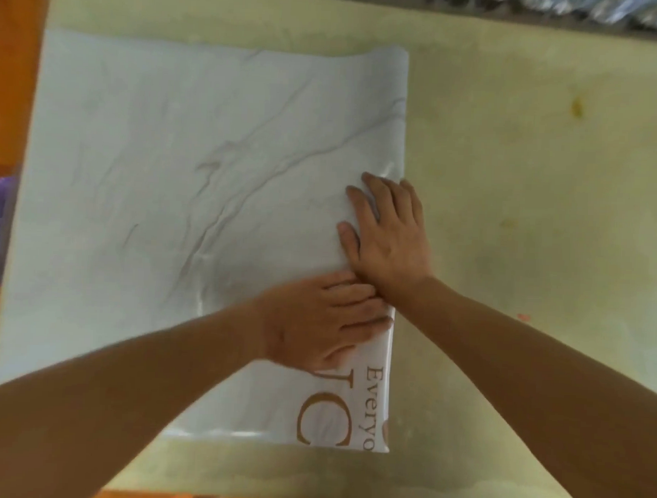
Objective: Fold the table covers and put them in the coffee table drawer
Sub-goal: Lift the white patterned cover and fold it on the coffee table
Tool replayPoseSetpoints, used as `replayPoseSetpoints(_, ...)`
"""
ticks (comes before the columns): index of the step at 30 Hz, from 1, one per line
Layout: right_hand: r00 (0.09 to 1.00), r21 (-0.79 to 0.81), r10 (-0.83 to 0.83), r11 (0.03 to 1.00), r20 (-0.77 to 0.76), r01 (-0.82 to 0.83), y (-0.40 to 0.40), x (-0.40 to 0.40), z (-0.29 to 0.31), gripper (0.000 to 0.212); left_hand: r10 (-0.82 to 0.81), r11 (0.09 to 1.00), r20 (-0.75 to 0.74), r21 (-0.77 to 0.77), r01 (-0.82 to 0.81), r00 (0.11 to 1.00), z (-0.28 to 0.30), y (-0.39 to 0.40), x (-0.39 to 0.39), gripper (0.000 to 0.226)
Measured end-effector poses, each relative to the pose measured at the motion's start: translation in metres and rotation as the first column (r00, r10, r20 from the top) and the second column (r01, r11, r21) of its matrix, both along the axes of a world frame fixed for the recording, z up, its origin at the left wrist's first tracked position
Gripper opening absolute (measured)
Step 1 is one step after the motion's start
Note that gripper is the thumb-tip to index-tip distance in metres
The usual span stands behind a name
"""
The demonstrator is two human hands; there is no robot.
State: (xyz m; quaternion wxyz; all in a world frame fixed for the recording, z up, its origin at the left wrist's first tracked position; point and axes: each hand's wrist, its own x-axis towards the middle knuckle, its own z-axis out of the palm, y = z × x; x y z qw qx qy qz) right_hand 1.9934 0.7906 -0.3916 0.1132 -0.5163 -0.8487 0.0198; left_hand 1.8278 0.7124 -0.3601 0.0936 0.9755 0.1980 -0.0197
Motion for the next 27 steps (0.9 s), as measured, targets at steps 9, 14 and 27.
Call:
replayPoseSetpoints(9,0.983,0.229,-0.045,0.973,0.179,0.003,0.145,0.019,0.008,0.039,-0.018,0.997,-0.115,-0.081,0.009,0.993,-0.022,0.021,-0.008,0.068)
replayPoseSetpoints(14,0.949,0.014,0.094,0.995,0.3,-0.103,0.222,0.025,0.007,0.043,-0.007,0.997,-0.133,-0.076,-0.003,0.991,-0.022,0.026,-0.006,0.067)
replayPoseSetpoints(27,0.945,-0.118,0.295,0.953,0.141,-0.28,0.152,-0.02,0.009,0.057,-0.01,0.993,-0.142,-0.119,-0.007,0.99,-0.021,0.027,-0.007,0.066)
